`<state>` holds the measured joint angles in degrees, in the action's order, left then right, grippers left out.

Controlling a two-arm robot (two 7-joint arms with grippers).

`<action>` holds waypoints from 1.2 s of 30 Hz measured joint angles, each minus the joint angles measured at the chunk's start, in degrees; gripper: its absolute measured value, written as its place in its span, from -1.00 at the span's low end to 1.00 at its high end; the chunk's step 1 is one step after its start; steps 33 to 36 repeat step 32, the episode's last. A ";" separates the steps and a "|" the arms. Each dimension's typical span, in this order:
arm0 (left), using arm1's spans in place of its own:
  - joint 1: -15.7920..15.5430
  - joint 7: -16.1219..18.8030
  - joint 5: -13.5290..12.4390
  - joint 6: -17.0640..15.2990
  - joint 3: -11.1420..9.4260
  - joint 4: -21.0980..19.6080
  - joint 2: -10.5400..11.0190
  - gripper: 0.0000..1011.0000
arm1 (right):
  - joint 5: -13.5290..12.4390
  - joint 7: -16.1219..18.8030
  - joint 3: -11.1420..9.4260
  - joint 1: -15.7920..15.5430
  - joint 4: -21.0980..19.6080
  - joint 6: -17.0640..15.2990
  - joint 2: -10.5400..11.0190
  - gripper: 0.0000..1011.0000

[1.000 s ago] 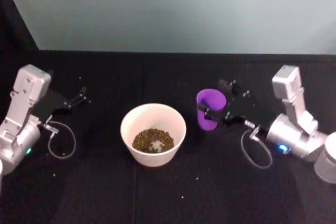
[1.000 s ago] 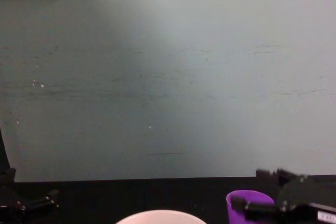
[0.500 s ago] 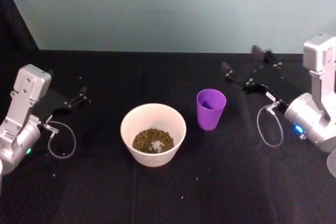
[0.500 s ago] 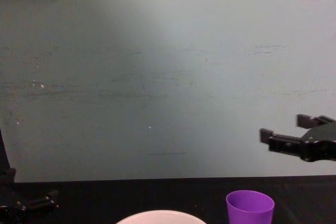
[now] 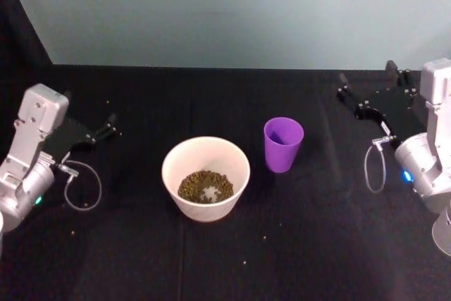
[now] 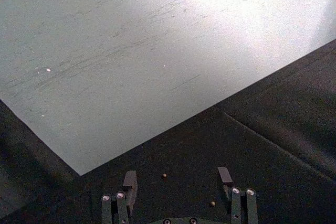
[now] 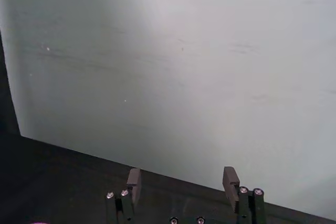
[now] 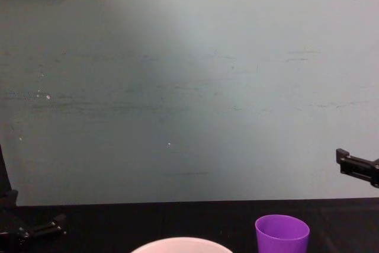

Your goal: Pick up the cup and pour the mung beans from the cup into the bowl.

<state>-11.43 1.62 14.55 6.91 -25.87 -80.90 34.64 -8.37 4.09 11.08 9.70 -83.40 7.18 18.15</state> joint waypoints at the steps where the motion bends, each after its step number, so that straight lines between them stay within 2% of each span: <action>1: 0.00 0.00 0.00 -0.01 0.00 0.00 0.00 0.98 | 0.00 0.00 0.00 0.01 -0.03 0.00 0.00 0.98; 36: 0.00 0.00 0.00 0.00 0.00 0.00 0.00 0.98 | -0.42 0.11 0.23 -0.01 -0.72 -0.54 0.26 0.98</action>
